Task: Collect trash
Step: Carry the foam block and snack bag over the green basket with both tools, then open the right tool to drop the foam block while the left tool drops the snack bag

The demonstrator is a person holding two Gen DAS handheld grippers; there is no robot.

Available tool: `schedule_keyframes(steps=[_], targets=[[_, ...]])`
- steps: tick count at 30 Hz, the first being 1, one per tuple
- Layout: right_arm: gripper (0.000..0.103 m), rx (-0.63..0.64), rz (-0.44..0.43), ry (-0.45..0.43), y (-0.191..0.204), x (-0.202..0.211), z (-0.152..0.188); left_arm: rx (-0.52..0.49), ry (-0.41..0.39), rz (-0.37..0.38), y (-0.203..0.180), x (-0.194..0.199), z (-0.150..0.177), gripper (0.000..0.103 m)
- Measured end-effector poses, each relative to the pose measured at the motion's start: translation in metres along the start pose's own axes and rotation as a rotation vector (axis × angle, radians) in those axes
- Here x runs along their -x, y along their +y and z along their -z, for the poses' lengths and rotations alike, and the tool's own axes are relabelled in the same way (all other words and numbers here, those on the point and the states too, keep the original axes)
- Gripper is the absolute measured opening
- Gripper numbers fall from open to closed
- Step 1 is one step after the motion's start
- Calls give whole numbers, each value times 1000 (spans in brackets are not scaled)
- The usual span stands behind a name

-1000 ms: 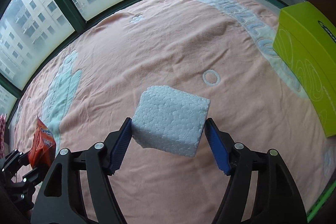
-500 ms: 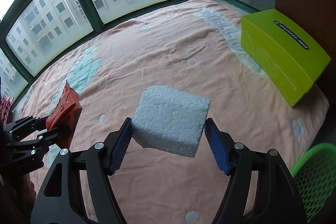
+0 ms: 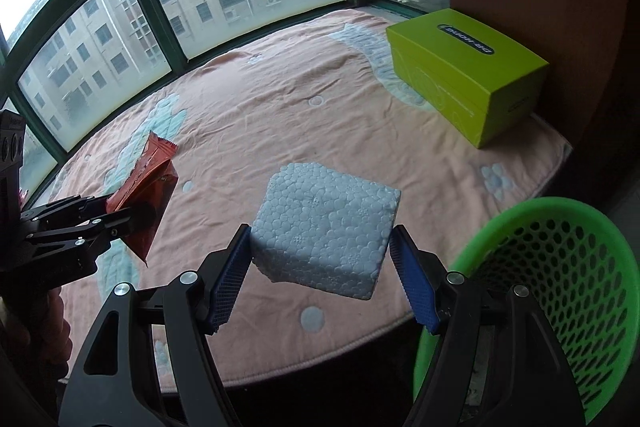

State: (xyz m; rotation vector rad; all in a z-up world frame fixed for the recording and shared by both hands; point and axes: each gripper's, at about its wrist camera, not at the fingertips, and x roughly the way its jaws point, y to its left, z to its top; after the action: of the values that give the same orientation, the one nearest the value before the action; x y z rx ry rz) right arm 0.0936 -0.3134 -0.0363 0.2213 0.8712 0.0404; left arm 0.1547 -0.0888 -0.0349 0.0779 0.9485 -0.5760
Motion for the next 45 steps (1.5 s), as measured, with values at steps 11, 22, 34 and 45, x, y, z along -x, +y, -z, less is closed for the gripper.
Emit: schedule_keyframes(steps=[11,22,34,45], targets=[[70,-101,61,-38,-56,44,34,-74,-1,72,-61,-4,-3,44],[70,-176,136,-61,-103,76,60,-151,17,145,-116,-17,-4,44],[71,-229,183,-74,-129,97,79,-212,30,186,-160,-20,-4,44],[78,-263,206,-103,-145,114,88,-246,35,204,-188,-23,-6,44]])
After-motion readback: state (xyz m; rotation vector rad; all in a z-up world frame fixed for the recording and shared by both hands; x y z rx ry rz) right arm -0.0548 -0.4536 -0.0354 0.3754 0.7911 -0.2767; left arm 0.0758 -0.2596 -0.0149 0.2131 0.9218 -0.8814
